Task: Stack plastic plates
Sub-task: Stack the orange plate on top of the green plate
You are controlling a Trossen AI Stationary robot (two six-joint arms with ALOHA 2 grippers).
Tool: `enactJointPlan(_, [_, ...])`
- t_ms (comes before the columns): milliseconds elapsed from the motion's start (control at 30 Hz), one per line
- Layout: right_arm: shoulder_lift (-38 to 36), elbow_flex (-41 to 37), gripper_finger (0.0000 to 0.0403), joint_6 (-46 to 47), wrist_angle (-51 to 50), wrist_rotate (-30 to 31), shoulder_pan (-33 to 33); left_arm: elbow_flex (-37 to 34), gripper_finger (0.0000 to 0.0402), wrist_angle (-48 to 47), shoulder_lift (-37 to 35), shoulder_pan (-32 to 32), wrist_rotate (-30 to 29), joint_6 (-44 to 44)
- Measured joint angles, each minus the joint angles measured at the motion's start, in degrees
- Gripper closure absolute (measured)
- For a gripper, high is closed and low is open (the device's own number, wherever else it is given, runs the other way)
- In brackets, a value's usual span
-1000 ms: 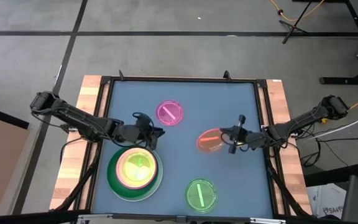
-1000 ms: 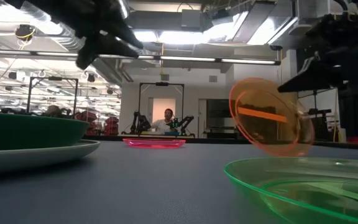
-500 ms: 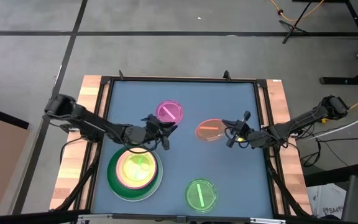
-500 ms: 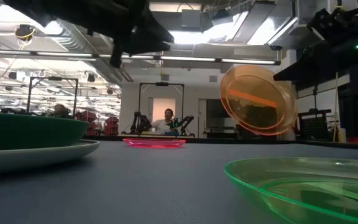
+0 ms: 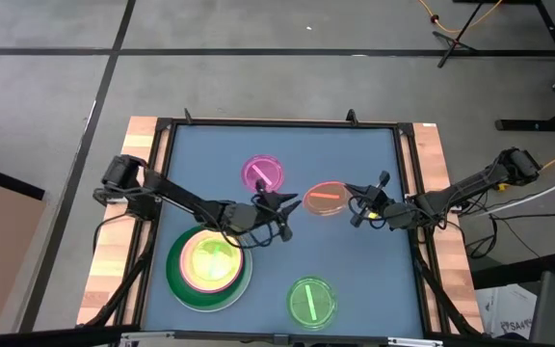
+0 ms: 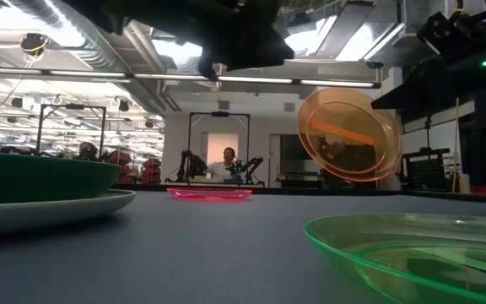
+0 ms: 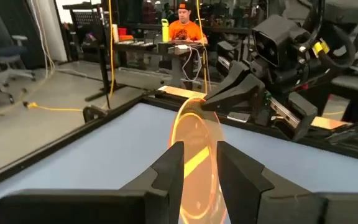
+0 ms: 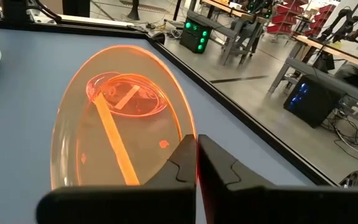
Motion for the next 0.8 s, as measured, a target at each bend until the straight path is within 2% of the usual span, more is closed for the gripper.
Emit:
enactJointPlan(267, [0.0,0.0,0.0403,0.0,0.1,0.0,0.0,4.7,0.0313,-2.5,3.8,1.6,-0.6,2.7])
enactJointPlan(800, [0.0,0.0,0.0403,0.0,4.4,1.1,0.0,4.8,0.0313,-5.1,3.9,3.9,2.7,-2.2])
